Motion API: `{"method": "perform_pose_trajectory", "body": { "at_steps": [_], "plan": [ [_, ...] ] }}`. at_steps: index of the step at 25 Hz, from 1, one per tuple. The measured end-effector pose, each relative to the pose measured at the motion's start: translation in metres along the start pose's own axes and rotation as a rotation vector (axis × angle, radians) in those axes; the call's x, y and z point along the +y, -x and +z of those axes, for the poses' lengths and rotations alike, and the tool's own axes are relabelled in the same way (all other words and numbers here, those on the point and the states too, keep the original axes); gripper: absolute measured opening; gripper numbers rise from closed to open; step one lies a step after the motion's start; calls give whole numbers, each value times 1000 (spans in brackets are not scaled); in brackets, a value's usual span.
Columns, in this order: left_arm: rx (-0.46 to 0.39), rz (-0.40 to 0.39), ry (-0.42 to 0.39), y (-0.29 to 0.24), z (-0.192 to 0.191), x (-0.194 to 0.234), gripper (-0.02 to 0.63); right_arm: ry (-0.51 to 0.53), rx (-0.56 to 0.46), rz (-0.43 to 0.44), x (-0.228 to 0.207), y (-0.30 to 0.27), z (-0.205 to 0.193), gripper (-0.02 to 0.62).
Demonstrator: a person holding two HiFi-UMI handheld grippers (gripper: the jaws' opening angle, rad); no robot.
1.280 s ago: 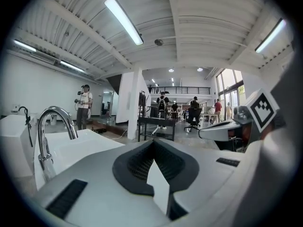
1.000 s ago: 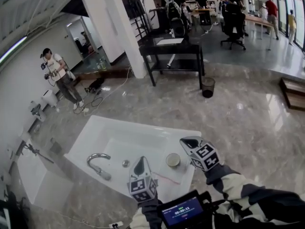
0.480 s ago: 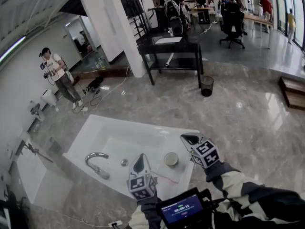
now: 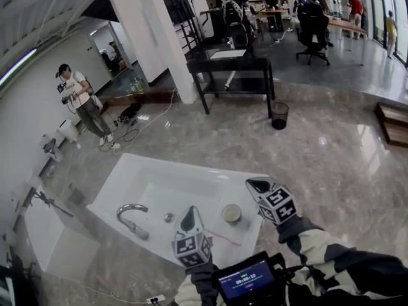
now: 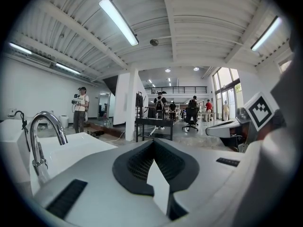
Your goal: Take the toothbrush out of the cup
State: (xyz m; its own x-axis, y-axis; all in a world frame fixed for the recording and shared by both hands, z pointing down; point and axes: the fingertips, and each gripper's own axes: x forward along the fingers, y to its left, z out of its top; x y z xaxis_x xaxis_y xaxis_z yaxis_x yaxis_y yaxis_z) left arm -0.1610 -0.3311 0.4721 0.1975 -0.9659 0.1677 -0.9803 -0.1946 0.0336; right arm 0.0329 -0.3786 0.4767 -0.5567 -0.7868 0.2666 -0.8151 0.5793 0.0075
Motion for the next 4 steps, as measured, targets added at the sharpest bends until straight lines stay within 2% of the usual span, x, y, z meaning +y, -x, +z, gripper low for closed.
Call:
{"method": "perform_pose_trajectory", "body": {
  "at_steps": [4],
  "plan": [
    [7,3,6,2,-5,0,5,-7,-5,-7,-2,2,-3,-8]
  ]
}}
